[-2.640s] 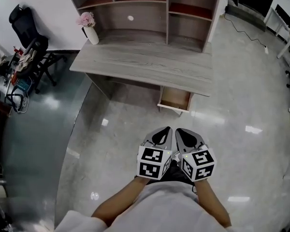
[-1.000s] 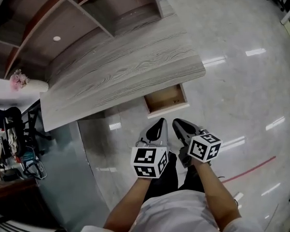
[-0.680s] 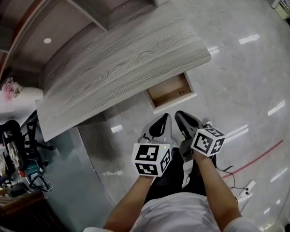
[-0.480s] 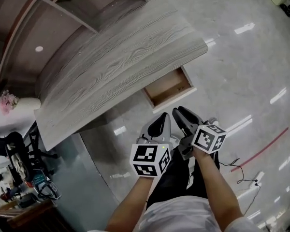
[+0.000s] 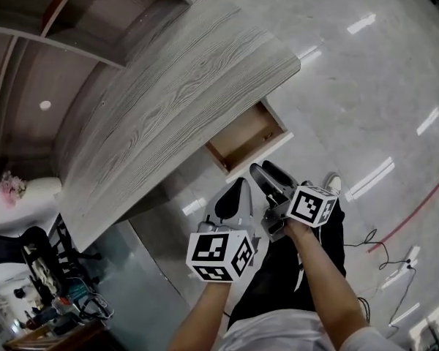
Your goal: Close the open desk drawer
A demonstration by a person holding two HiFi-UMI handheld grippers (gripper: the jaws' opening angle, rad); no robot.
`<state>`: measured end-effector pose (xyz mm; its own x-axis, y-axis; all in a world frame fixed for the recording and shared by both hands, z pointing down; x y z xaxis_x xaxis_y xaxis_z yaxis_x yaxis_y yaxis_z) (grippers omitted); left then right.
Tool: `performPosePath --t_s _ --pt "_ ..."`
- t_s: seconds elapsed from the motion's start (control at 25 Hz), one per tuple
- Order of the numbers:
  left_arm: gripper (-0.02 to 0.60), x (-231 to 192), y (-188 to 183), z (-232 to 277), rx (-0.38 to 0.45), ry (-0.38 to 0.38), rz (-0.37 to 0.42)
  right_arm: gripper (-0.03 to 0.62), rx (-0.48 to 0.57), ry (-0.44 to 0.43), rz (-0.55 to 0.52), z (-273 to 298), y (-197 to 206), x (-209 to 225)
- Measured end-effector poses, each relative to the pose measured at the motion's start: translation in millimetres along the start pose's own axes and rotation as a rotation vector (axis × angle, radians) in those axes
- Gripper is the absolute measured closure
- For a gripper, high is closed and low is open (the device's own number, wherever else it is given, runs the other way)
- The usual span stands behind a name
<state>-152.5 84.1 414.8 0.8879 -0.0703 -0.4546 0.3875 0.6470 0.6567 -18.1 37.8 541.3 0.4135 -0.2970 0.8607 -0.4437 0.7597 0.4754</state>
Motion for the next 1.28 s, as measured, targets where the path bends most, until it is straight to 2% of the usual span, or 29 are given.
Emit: performPosePath --t_s 0.28,0.48,0.84,1.28 --pt "0.577 -6.5 -0.5 1.9 -0.018 -0.012 0.021 0.337 0.057 0.028 0.086 20.8 4.9 12.3" --pt "0.578 -11.3 2.1 -0.3 -0.028 -0.033 0.023 0.336 0.062 0.008 0.16 30.4 9.1 17.3" --pt "0.578 -8.6 -3.2 -2.9 -0.018 -0.023 0.026 0.338 0.052 0.033 0.152 30.3 4.4 7.3" --pt "0.577 -1.8 -13.7 -5.0 0.012 -0.004 0.029 0.338 0.08 -0.034 0.137 28.8 -7.7 -15.0"
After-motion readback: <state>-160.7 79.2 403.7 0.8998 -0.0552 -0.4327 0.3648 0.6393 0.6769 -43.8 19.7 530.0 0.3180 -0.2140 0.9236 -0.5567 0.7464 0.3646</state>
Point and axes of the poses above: the fingertips, and each gripper's own axes: z forward along the fingers, x to its right, y out of its underside, the point moved 10 cm from there along -z, backward along the fingers, and after that the axes turned 15 degrees about -z, right-handed, at the moved point
